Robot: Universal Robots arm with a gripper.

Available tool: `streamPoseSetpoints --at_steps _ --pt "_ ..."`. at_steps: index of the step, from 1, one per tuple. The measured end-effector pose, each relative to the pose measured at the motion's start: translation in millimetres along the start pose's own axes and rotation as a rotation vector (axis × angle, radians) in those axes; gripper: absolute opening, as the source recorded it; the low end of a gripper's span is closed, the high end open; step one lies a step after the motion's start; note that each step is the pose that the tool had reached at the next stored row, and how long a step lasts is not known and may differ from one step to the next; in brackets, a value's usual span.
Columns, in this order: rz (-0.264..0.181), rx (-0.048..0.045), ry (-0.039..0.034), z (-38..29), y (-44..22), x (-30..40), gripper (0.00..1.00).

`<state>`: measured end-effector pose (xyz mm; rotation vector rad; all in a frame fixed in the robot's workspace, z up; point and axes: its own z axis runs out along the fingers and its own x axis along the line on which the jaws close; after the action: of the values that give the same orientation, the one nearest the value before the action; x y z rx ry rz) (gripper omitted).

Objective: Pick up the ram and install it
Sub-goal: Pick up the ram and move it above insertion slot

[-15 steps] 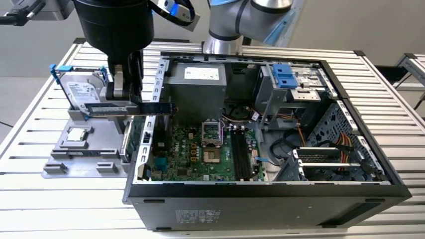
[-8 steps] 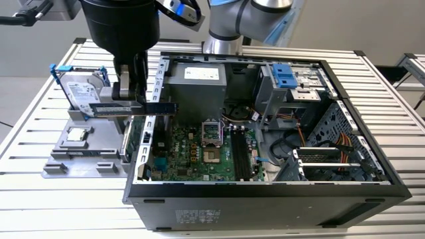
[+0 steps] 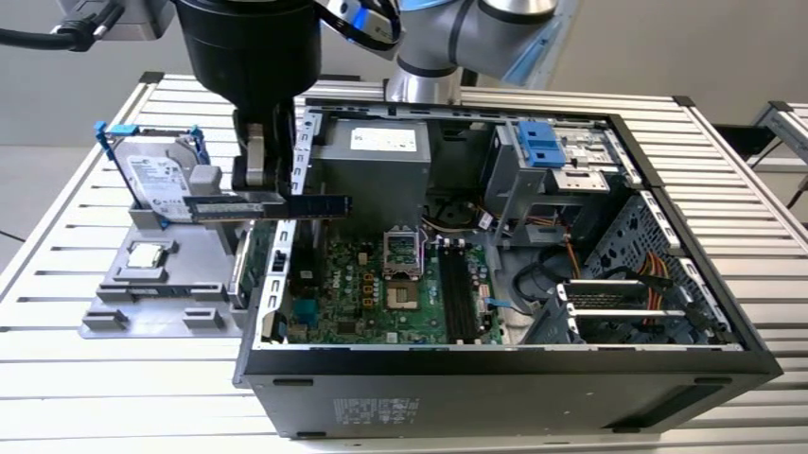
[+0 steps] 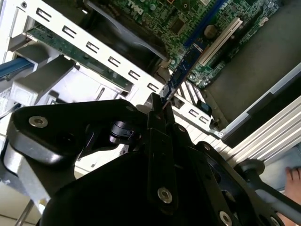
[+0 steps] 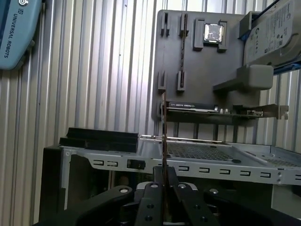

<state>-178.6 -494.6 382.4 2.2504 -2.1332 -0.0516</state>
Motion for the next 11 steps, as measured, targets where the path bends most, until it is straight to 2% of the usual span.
streamPoseSetpoints --at_steps 11 --pt "0.0 -0.0001 0.0001 -0.7 -13.0 0.7 0.0"
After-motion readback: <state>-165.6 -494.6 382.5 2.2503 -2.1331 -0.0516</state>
